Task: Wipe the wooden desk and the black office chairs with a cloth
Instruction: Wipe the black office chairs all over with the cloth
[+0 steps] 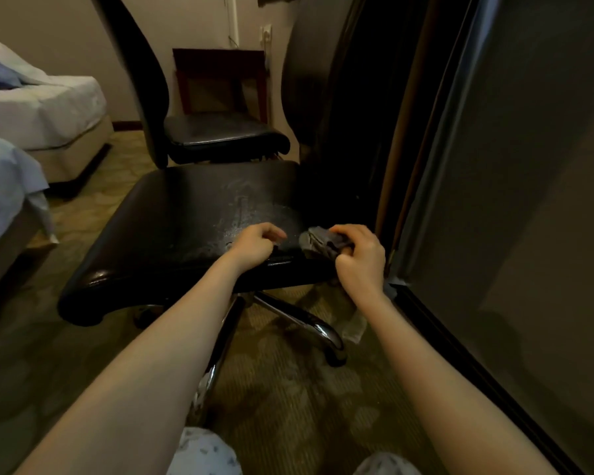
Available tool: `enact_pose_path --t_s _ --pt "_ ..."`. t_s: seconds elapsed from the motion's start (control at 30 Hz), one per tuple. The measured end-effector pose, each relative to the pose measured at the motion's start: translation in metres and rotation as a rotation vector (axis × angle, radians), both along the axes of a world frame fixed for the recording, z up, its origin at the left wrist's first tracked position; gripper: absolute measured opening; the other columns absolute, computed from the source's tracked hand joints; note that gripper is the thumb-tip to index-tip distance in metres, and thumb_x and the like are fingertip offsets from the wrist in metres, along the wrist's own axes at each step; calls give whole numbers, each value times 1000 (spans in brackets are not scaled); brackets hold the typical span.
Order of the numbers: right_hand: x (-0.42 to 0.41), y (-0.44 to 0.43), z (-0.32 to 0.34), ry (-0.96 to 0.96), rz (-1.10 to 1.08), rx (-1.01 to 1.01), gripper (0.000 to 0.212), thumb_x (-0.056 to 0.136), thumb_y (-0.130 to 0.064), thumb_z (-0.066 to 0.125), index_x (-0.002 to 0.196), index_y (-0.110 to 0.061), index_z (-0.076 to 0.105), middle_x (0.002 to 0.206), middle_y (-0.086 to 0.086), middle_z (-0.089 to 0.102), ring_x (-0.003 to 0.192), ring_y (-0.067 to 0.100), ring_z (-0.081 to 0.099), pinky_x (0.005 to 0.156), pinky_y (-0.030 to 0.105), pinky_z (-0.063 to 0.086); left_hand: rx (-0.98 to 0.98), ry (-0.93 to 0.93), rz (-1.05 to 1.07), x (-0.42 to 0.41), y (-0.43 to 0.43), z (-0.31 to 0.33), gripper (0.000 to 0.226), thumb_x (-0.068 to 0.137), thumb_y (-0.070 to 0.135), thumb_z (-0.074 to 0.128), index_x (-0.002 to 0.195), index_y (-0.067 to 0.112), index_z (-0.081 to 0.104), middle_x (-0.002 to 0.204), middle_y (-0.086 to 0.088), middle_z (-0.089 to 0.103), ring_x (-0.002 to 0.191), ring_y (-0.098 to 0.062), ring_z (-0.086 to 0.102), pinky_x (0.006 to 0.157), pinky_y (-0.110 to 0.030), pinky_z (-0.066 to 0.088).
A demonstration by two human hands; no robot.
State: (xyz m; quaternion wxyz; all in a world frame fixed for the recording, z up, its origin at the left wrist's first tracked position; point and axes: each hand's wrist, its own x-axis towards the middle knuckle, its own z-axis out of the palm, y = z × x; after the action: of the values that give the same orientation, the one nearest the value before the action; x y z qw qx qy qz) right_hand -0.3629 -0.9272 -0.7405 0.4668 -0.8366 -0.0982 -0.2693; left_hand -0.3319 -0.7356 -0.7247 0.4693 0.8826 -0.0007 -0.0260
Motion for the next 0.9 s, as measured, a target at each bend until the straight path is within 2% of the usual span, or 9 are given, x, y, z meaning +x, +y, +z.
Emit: enact_pose_path --t_s 0.07,0.13,0.23,0.33,0.47,0.57,0.67,0.77,0.9 --pt "2 6 11 50 -1 191 46 76 12 48 108 -15 66 106 -3 61 97 9 55 86 22 48 -86 -57 -23 -2 -18 8 14 99 14 43 104 20 55 109 -5 57 87 -13 53 73 -26 43" --pt "5 10 19 176 -1 418 39 85 8 48 106 -21 64 96 -12 59 89 2 54 75 10 46 -257 -26 -45 -4 -36 16 18 100 29 40 111 16 44 99 -5 58 79 -16 56 70 -28 44" --pt "9 13 17 379 27 768 29 91 -1 51 103 -26 58 99 -6 59 100 14 58 85 26 51 -424 126 -89 -4 -47 24 57 92 52 47 130 12 34 101 -8 57 82 -19 60 76 -32 49" --pt "7 11 15 505 65 966 25 92 1 50 103 -20 58 101 5 62 99 23 60 88 37 52 -348 165 -133 -8 -49 25 72 88 44 57 141 15 19 117 -8 52 105 -22 58 91 -36 47" --pt "7 7 17 632 104 1050 25 94 0 43 104 -15 60 92 6 64 83 22 62 73 38 51 -302 144 -72 -11 -48 20 76 82 36 68 139 18 20 120 -2 47 106 -19 52 75 -29 48" --pt "5 4 16 707 111 1171 26 97 -4 36 89 -15 58 80 5 59 68 18 55 65 33 49 -418 140 42 -11 -42 19 47 85 27 67 121 20 37 112 -2 53 98 -20 54 74 -32 47" --pt "3 -1 20 718 170 1310 26 98 -8 34 104 -7 59 92 10 60 78 23 56 87 38 47 -584 154 128 -12 -39 24 9 89 21 60 91 21 51 93 -4 58 84 -19 56 75 -31 44" --pt "-1 -5 25 712 245 1324 27 100 -14 34 103 -5 60 97 11 59 81 24 55 80 36 49 -529 161 178 -9 -37 25 26 88 27 62 107 12 53 99 -6 57 95 -23 56 75 -31 46" --pt "-5 -6 33 716 300 1386 31 102 -22 34 86 -8 56 86 10 57 77 23 55 66 34 46 -191 -260 273 -10 -37 27 28 85 24 65 104 18 45 91 2 51 90 -18 54 74 -28 40"
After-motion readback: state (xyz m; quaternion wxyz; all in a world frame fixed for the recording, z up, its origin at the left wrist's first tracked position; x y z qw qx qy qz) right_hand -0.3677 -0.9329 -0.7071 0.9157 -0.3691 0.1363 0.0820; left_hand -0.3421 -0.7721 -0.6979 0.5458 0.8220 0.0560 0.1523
